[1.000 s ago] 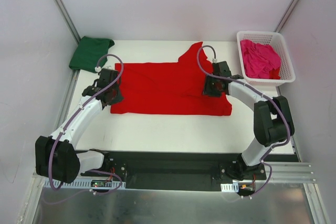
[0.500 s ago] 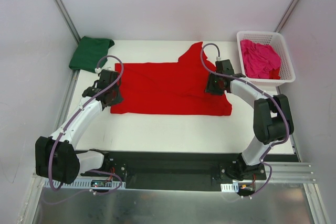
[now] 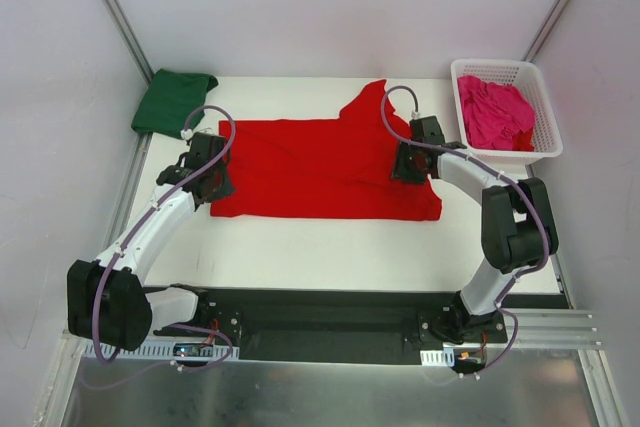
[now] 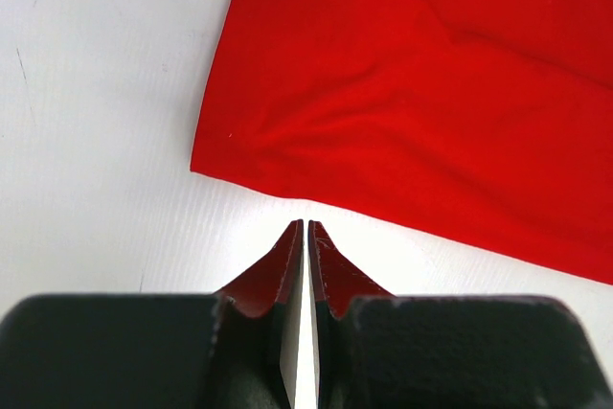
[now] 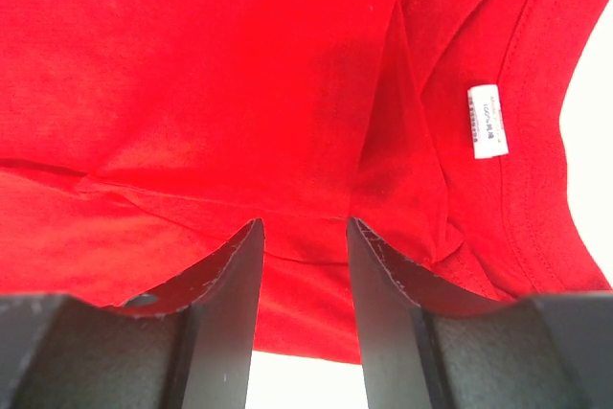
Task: Fold and stack the t-shirts
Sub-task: Fold the flattened tshirt in 1/3 of the way
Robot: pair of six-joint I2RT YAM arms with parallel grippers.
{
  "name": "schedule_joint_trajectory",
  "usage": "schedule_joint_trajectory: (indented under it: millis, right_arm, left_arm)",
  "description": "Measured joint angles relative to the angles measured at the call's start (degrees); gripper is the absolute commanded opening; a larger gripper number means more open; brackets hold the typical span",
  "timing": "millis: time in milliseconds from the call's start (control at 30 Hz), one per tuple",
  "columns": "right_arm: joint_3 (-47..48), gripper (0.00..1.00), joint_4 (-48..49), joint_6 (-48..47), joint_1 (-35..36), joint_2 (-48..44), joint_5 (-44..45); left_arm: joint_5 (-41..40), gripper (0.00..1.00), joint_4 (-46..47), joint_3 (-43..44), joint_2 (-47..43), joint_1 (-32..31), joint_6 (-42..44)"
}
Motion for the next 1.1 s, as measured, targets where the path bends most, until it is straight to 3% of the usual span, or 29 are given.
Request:
schedule_joint_trajectory:
  millis: [1100]
  right_arm:
    - [-2.03, 0.41, 0.70, 0.00, -0.11, 2.82, 0.33]
  left_arm:
    - [-1.07, 0.05, 0.04, 0.00, 0.04, 0.00, 0.02]
